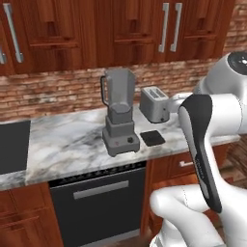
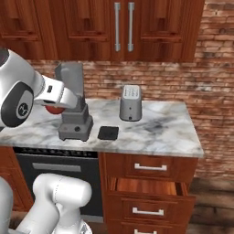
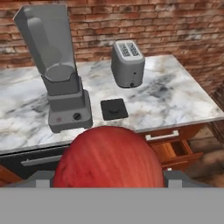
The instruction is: Grab the lime and onion from the fridge, place them in the blender, close the lid, and turn on the blender to create a marinade.
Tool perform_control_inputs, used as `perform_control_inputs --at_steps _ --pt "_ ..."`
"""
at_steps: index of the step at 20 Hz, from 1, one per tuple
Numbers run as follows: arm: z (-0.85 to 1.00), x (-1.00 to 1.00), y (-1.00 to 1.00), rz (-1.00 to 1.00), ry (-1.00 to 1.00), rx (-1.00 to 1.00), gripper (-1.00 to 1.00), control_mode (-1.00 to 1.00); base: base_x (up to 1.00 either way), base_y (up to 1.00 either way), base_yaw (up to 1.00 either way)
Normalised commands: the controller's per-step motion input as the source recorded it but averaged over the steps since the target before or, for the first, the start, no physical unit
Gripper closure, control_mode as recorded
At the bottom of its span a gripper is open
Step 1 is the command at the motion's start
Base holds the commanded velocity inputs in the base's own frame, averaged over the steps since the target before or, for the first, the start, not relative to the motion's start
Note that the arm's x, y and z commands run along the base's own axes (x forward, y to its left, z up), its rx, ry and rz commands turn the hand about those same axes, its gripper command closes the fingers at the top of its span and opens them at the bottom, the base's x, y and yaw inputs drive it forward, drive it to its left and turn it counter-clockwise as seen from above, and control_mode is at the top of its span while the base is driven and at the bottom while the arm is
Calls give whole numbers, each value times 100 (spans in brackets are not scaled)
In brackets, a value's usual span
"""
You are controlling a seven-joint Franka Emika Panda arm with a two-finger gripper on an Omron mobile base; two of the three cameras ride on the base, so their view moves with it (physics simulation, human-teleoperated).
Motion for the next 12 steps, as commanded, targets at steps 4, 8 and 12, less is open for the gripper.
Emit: perform_control_inputs --at_steps 4,8,12 --pt "0 0 0 0 0 0 100 100 56 -7 1" --pt "0 0 0 0 0 0 100 100 40 -47 7" --pt "0 0 0 0 0 0 100 100 35 -15 9"
